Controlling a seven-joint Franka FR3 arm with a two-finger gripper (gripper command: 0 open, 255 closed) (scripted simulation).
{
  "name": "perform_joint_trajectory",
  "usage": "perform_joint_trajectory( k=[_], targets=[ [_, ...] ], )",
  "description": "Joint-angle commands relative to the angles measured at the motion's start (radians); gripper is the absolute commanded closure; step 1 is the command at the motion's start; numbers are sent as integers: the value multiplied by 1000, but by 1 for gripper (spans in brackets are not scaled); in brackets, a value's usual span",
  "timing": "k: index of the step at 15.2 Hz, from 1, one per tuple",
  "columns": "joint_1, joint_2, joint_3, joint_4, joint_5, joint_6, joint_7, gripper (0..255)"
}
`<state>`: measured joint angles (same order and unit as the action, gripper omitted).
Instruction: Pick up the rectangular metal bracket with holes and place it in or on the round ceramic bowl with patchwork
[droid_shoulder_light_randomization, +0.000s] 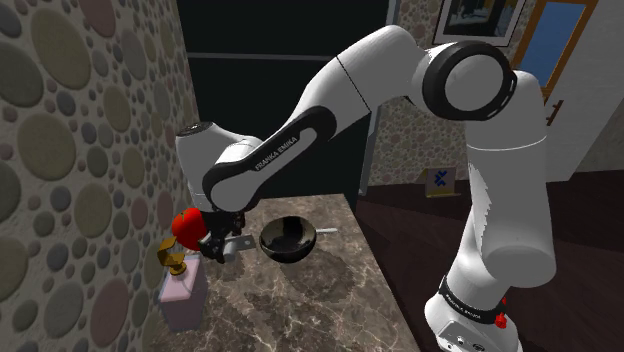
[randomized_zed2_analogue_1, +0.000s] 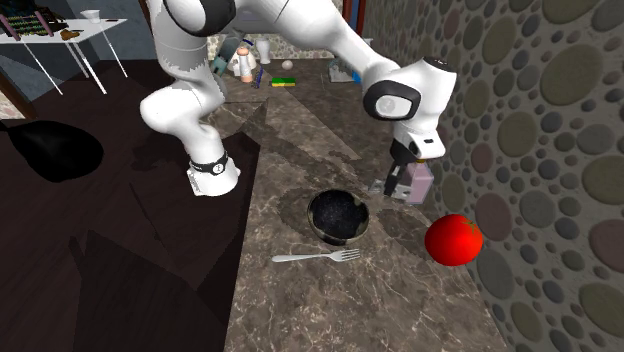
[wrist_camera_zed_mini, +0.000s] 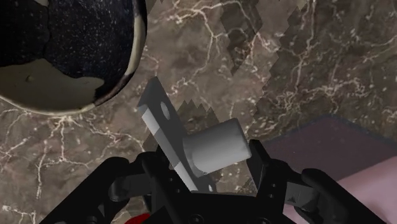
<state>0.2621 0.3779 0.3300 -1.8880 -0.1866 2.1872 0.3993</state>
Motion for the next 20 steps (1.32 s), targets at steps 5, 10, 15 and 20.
perform_joint_trajectory(
  k=[5,10,15,20],
  targets=[
    [-7,-45,9,23,21,-65,-15,255],
    [-10,-76,15,50,36,-122,-26,255],
    [-12,-99,18,78,48,-171,-35,255],
    [-87,-248,-5,-114,98,-113,-142,255]
  ],
)
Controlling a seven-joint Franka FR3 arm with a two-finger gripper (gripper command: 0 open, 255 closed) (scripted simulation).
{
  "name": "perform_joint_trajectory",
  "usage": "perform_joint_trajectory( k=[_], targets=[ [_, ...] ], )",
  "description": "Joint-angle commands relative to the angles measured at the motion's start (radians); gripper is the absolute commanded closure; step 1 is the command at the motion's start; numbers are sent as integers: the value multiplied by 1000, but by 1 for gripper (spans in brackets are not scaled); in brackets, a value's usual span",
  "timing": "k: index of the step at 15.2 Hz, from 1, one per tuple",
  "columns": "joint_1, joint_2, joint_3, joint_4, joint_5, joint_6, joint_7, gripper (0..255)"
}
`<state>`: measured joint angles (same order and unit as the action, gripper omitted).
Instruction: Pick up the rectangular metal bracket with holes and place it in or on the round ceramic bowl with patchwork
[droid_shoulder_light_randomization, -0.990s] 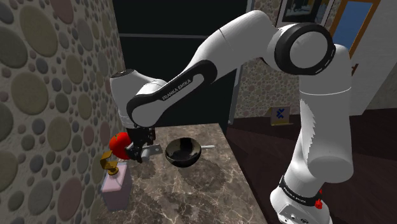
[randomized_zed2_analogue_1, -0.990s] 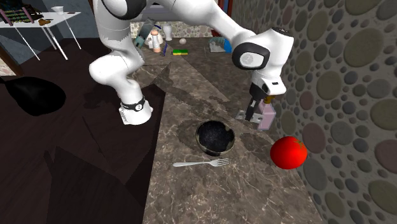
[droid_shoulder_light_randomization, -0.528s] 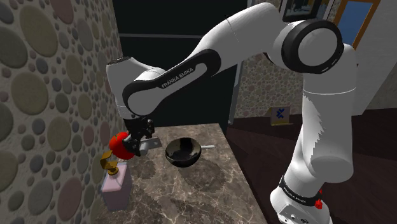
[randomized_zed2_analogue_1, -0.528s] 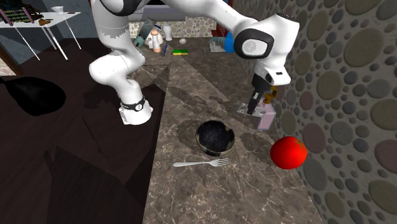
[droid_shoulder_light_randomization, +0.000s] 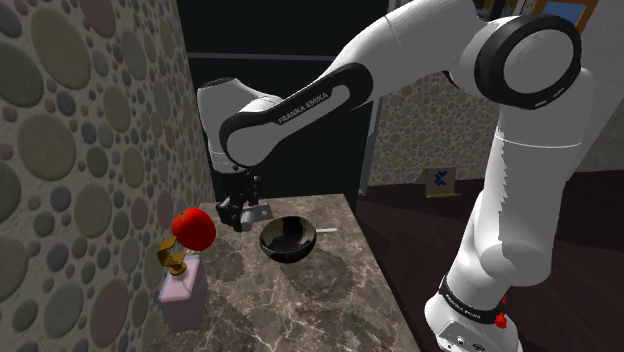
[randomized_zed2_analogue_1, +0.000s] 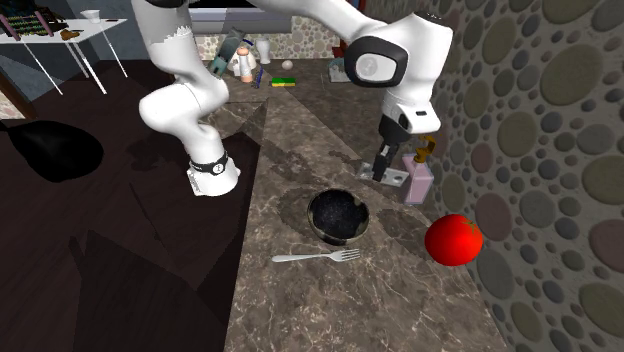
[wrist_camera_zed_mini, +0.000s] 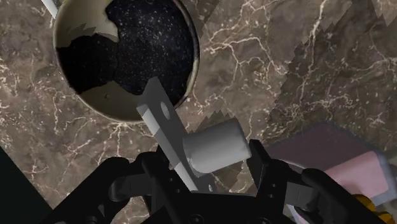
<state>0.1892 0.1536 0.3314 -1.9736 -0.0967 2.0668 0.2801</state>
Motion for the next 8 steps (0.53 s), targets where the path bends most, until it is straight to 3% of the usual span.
perform_joint_trajectory(
  k=[1,8],
  targets=[
    [-26,-52,-13,-63,18,17,-46,255],
    [-105,-231,-83,-273,68,62,-220,255]
  ],
)
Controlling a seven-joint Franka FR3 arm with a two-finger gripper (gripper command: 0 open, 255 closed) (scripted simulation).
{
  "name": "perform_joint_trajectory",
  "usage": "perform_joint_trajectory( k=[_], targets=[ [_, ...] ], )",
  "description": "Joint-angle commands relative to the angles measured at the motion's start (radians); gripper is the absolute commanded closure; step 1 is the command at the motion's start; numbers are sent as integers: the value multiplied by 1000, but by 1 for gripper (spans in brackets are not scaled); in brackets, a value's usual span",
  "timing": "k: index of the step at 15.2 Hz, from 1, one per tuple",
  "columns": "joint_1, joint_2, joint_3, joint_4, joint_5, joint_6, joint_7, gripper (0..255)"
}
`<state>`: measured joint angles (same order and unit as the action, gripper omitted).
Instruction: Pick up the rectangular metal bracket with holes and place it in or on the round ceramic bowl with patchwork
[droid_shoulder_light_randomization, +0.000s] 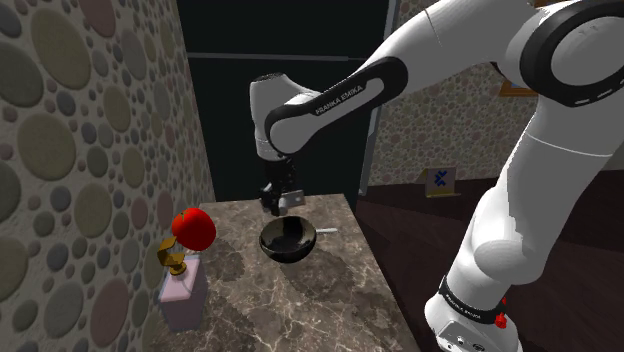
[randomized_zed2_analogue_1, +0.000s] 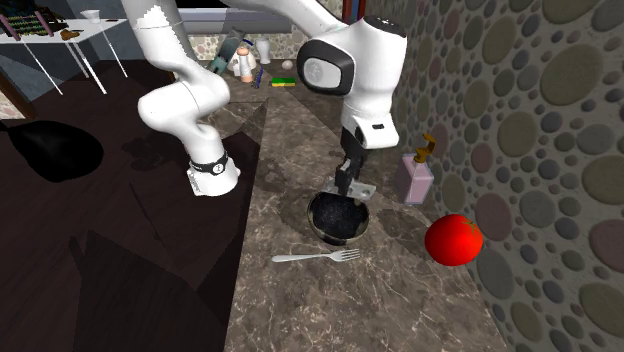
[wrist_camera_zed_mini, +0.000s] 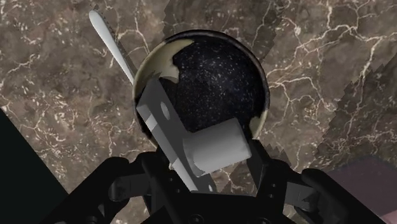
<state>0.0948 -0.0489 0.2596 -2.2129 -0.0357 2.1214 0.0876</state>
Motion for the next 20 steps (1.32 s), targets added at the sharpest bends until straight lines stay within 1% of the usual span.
perform_joint_trajectory(
  k=[1,14,20],
  targets=[
    [-10,-22,-12,-40,5,21,-25,255],
    [-10,82,-10,-112,-34,192,8,255],
    [-10,82,-10,-112,-34,192,8,255]
  ],
)
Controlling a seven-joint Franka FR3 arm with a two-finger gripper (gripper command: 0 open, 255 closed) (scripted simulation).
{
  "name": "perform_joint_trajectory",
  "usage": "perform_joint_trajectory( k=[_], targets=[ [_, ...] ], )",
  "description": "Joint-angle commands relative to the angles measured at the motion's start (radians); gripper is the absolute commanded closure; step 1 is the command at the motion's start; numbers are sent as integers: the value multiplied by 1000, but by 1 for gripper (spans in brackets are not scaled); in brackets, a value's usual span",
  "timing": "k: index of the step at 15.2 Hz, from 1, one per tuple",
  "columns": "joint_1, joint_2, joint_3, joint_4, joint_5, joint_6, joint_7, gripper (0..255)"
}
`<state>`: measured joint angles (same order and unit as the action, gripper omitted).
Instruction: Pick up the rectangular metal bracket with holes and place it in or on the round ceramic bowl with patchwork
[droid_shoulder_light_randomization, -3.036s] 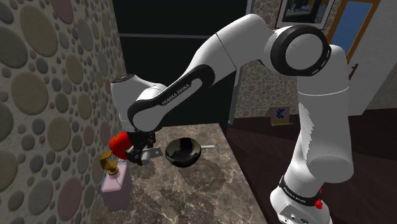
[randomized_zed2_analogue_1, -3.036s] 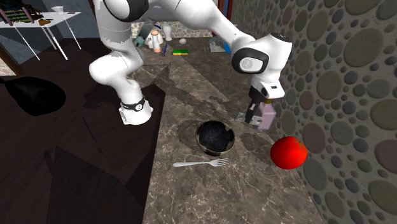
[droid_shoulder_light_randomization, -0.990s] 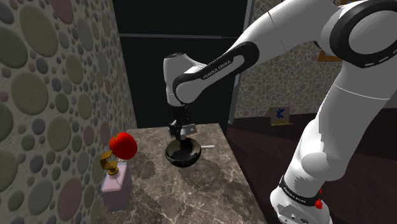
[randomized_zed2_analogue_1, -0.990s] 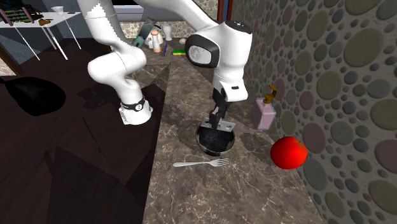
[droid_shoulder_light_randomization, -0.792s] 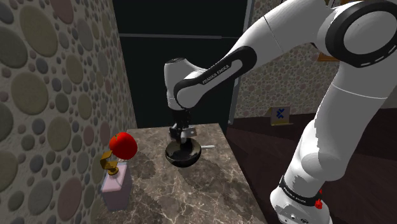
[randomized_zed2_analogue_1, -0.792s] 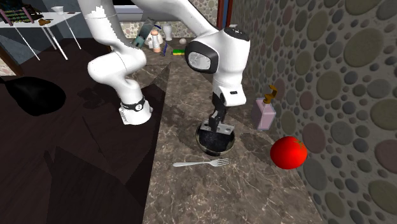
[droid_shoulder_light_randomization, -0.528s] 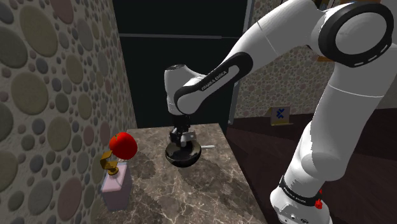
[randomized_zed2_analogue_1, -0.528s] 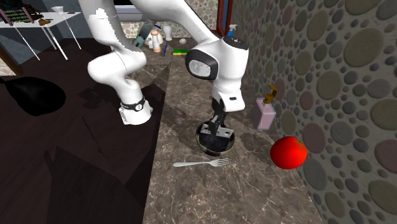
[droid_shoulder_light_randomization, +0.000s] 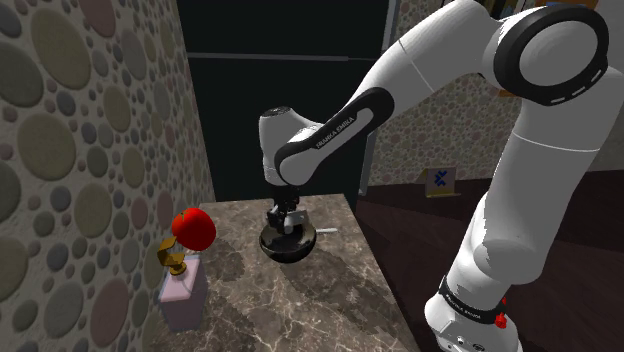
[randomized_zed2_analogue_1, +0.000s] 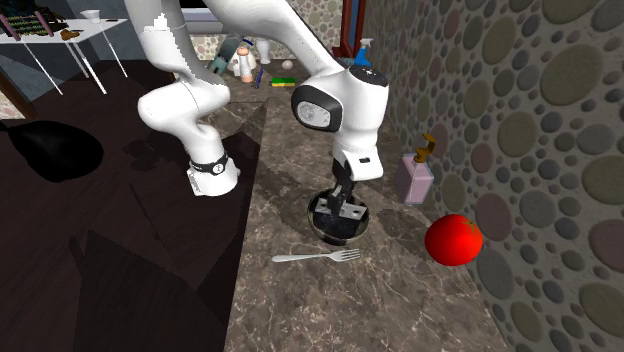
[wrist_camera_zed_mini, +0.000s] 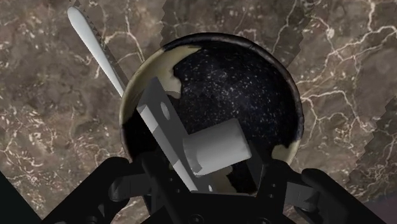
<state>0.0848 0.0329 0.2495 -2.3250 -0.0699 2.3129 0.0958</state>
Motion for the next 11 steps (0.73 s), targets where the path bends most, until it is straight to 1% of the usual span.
perform_joint_trajectory(
  k=[1,2,7,11],
  targets=[
    [0,0,0,0,0,0,0,255],
    [0,0,0,0,0,0,0,0],
    [0,0,0,0,0,0,0,0],
    [2,-74,2,57,29,-128,-21,0]
  ],
)
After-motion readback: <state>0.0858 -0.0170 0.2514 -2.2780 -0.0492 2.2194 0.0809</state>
